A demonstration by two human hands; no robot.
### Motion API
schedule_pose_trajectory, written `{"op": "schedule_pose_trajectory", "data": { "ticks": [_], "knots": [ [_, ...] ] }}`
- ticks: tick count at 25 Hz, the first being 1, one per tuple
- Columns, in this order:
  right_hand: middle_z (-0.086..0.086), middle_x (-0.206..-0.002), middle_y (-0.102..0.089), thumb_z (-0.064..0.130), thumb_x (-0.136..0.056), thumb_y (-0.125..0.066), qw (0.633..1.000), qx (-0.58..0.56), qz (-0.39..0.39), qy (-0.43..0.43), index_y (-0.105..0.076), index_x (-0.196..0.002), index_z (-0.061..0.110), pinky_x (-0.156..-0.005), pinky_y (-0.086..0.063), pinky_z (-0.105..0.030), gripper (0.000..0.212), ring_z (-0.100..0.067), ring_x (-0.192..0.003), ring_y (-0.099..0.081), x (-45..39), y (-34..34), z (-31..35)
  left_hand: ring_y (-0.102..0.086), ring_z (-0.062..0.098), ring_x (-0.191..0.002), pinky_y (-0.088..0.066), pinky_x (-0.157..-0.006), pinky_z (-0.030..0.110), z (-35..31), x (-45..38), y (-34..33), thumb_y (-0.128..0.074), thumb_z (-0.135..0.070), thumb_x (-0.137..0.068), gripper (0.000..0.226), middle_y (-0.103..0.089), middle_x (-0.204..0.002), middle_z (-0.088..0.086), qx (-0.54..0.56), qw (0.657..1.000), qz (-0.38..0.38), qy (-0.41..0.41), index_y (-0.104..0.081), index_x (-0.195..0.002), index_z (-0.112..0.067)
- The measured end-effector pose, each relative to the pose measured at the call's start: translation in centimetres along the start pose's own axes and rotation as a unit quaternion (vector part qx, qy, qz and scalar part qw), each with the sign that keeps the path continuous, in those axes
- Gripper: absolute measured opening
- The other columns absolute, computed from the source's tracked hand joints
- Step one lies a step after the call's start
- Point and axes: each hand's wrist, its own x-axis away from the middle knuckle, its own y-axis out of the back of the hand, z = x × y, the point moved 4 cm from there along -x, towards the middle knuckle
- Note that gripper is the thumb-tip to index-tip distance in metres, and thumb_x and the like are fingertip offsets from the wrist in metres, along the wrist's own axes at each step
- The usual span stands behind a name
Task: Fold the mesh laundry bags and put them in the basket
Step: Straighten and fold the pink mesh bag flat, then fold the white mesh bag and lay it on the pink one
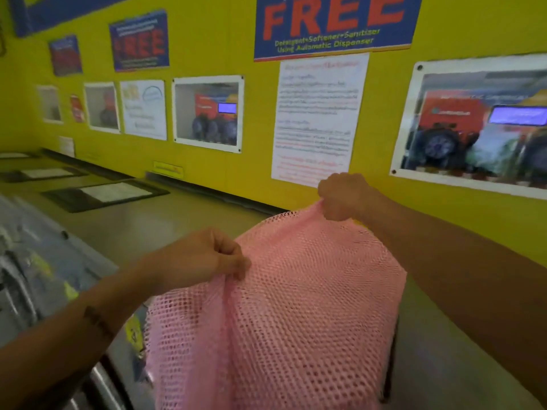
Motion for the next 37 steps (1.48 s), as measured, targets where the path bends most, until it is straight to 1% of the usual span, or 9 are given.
{"op": "schedule_pose_trajectory", "data": {
  "ticks": [2, 4, 7, 10, 14, 18, 25, 32, 37],
  "knots": [
    [-0.011, -0.124, -0.054, 0.025, -0.085, -0.057, 0.999, -0.006, -0.033, -0.024, -0.054, -0.125, 0.015, -0.094, -0.039, -0.046, 0.042, -0.033, -0.117, -0.05, -1.5, -0.9, 2.6, -0.053, 0.008, -0.059, -0.039, -0.058, 0.023, 2.8, -1.0, 1.8, -0.065, -0.033, -0.086, 0.026, -0.064, -0.067, -0.007, -0.121, 0.991, -0.041, 0.043, -0.068, -0.07, -0.012],
    [-0.012, -0.124, -0.052, 0.025, -0.084, -0.059, 0.998, -0.025, -0.043, -0.036, -0.051, -0.127, 0.014, -0.095, -0.038, -0.046, 0.045, -0.034, -0.115, -0.05, -2.1, -1.8, 4.4, -0.061, 0.013, -0.091, -0.047, -0.077, 0.027, 4.3, -1.2, 2.4, -0.063, -0.038, -0.087, 0.019, -0.064, -0.105, -0.004, -0.214, 0.97, -0.094, 0.066, -0.069, -0.097, -0.023],
    [-0.008, -0.11, -0.057, 0.028, -0.084, -0.055, 0.995, -0.089, 0.032, -0.036, -0.057, -0.118, 0.014, -0.082, -0.047, -0.037, 0.037, -0.028, -0.099, -0.056, -1.0, -2.5, 4.9, -0.042, 0.017, -0.125, -0.041, -0.106, 0.04, 2.8, -0.9, 0.6, -0.058, -0.041, -0.088, 0.041, -0.042, -0.137, -0.004, -0.24, 0.96, -0.137, -0.052, -0.05, -0.127, -0.031],
    [-0.007, -0.126, -0.061, 0.04, -0.092, -0.049, 0.977, -0.142, 0.16, -0.013, -0.062, -0.122, 0.015, -0.093, -0.05, -0.04, 0.042, -0.027, -0.112, -0.058, 1.3, -3.6, 4.6, -0.034, 0.015, -0.136, -0.029, -0.115, 0.044, 1.0, -1.4, -3.3, -0.044, -0.055, -0.09, 0.054, -0.036, -0.149, -0.006, -0.23, 0.959, -0.053, -0.154, -0.039, -0.14, -0.035],
    [-0.007, -0.158, -0.033, 0.058, -0.096, -0.032, 0.95, -0.196, 0.245, -0.003, -0.035, -0.15, 0.022, -0.116, -0.028, -0.042, 0.064, -0.027, -0.143, -0.033, 3.2, -7.1, 4.8, -0.004, 0.011, -0.15, -0.001, -0.121, 0.05, 3.7, -4.8, -5.6, -0.021, -0.062, -0.095, 0.061, -0.008, -0.164, -0.005, -0.255, 0.959, 0.105, -0.067, -0.016, -0.152, -0.04],
    [-0.01, -0.162, -0.023, 0.066, -0.093, -0.024, 0.952, -0.211, 0.221, -0.034, -0.022, -0.154, 0.029, -0.119, -0.02, -0.049, 0.071, -0.03, -0.148, -0.022, 2.6, -9.1, 4.8, -0.012, 0.01, -0.148, -0.006, -0.122, 0.043, 5.0, -6.5, -4.7, -0.023, -0.054, -0.099, 0.054, -0.017, -0.163, -0.007, -0.234, 0.963, 0.1, -0.089, -0.024, -0.151, -0.04],
    [0.004, -0.158, -0.032, 0.044, -0.098, -0.049, 0.94, -0.305, 0.157, 0.001, -0.037, -0.149, 0.025, -0.115, -0.027, -0.033, 0.056, -0.017, -0.143, -0.032, 7.8, -5.6, -0.9, -0.046, 0.01, -0.129, -0.035, -0.111, 0.035, 0.1, -6.0, -3.5, -0.05, -0.032, -0.094, 0.034, -0.056, -0.136, -0.01, -0.16, 0.973, -0.04, -0.163, -0.06, -0.126, -0.031],
    [0.006, -0.151, -0.042, 0.045, -0.096, -0.053, 0.939, -0.221, 0.256, -0.066, -0.041, -0.145, 0.032, -0.11, -0.035, -0.034, 0.052, -0.013, -0.131, -0.045, 22.2, -3.5, -14.7, -0.063, 0.0, -0.09, -0.047, -0.085, 0.013, -15.6, -4.2, -10.6, -0.06, -0.018, -0.091, 0.019, -0.072, -0.097, -0.013, -0.031, 0.949, -0.067, -0.308, -0.072, -0.102, -0.028],
    [0.005, -0.15, -0.042, 0.046, -0.093, -0.056, 0.916, -0.175, 0.311, -0.185, -0.042, -0.144, 0.032, -0.11, -0.035, -0.036, 0.055, -0.021, -0.133, -0.044, 32.8, -5.2, -24.5, -0.063, -0.001, -0.074, -0.046, -0.066, 0.018, -23.3, -4.0, -19.1, -0.063, -0.019, -0.089, 0.016, -0.071, -0.082, -0.013, -0.027, 0.935, -0.022, -0.353, -0.072, -0.094, -0.031]
  ]
}}
